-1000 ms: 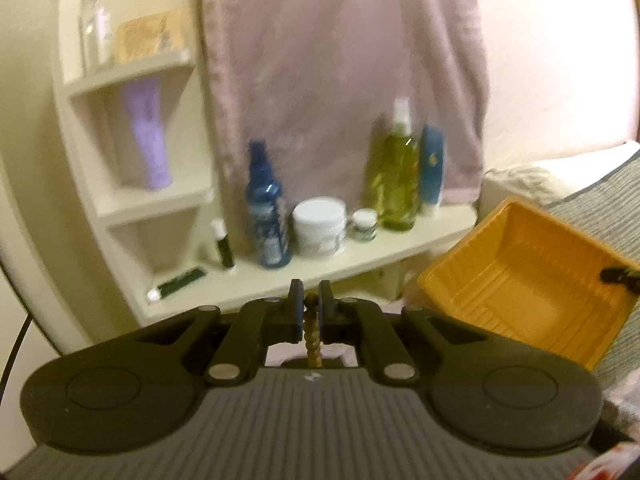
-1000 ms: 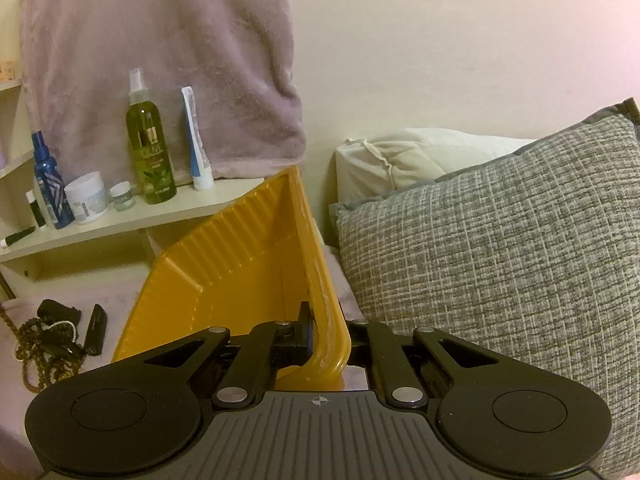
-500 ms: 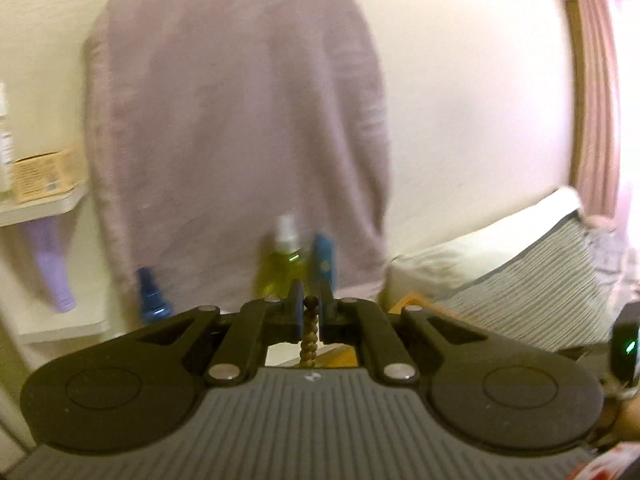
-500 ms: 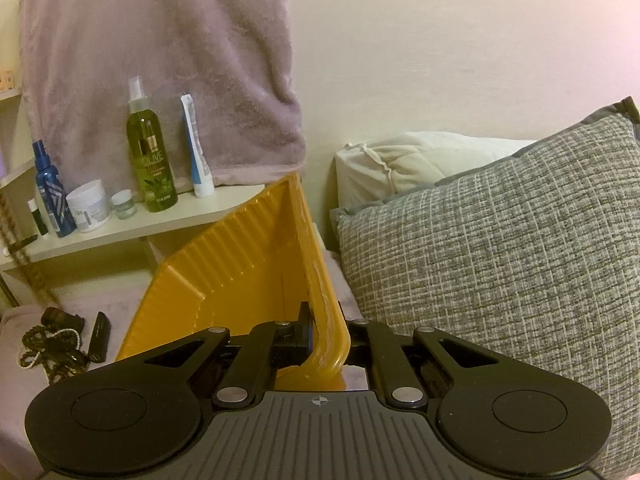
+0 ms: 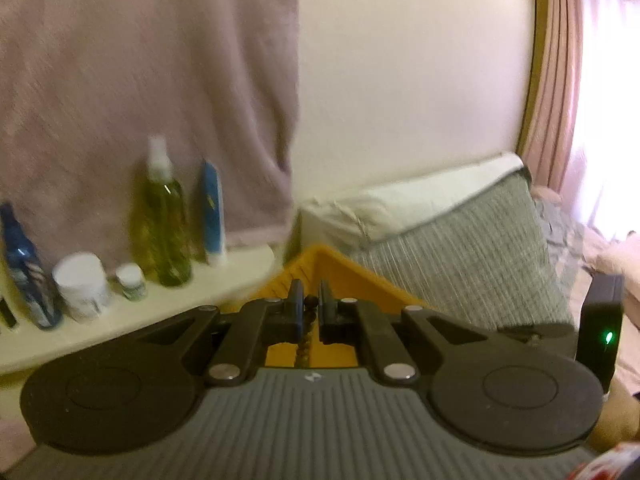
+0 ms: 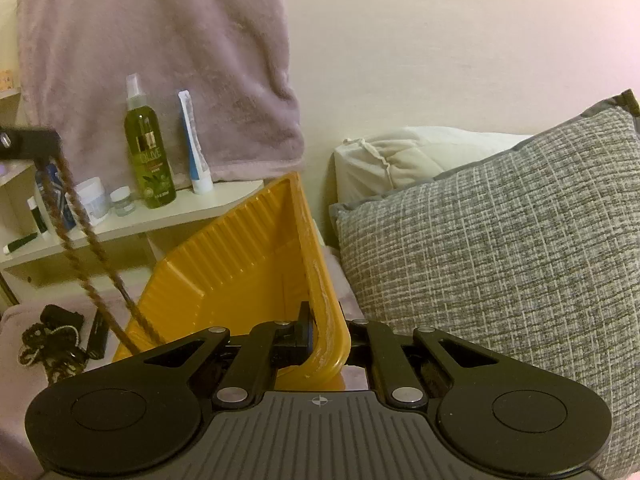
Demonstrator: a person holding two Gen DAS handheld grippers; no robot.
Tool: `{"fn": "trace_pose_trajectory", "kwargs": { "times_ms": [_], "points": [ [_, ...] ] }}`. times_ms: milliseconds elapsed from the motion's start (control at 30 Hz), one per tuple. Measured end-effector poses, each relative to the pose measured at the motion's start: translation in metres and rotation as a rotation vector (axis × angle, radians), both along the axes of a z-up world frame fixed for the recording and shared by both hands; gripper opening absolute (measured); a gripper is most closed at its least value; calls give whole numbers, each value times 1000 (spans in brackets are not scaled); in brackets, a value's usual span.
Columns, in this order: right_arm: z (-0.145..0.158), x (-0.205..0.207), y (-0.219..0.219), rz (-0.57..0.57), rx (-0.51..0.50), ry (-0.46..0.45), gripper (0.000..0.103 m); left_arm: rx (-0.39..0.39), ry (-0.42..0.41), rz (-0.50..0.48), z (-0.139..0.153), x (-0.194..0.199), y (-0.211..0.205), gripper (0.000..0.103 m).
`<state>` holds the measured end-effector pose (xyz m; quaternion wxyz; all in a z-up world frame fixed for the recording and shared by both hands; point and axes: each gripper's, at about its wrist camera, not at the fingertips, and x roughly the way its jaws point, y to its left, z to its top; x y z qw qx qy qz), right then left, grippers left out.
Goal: Organize jewelry
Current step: 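Lift the bead strand with the left gripper and release it into the tray, then return the left gripper to the pile and grasp another dark bead strand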
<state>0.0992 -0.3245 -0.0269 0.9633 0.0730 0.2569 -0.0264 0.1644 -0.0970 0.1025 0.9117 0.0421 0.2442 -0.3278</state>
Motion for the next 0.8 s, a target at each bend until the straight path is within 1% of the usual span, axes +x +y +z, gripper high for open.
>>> {"fn": "trace_pose_trajectory", "kwargs": {
  "times_ms": [100,267,433,500,533,567,600,667,733,800],
  "points": [
    [-3,0,-2,7,-5,-5,7,24,36,-16,-15,3,-8,6],
    [-12,-2,-7,14,-1,-3,7,43,89,-19,-35,11,-13,6],
    [-20,-4,-12,14,6,5,6,64,123,-20,-47,16,-17,6],
    [-21,-4,-13,12,10,8,6,57,129,-11,-50,16,-15,7],
    [-21,-4,-13,12,11,8,6,56,129,-8,-49,17,-14,8],
    [-21,-4,-13,12,11,8,6,56,127,-2,-49,16,-12,14],
    [-21,-3,-13,12,11,8,6,52,124,7,-48,16,-9,16],
    [-21,-4,-13,12,12,7,6,36,121,27,-46,16,-1,19],
    [-21,-4,-13,11,14,7,6,24,109,68,-45,14,12,21],
    [-20,-4,-14,10,16,8,6,16,94,133,-44,12,32,24]
  ]
}}
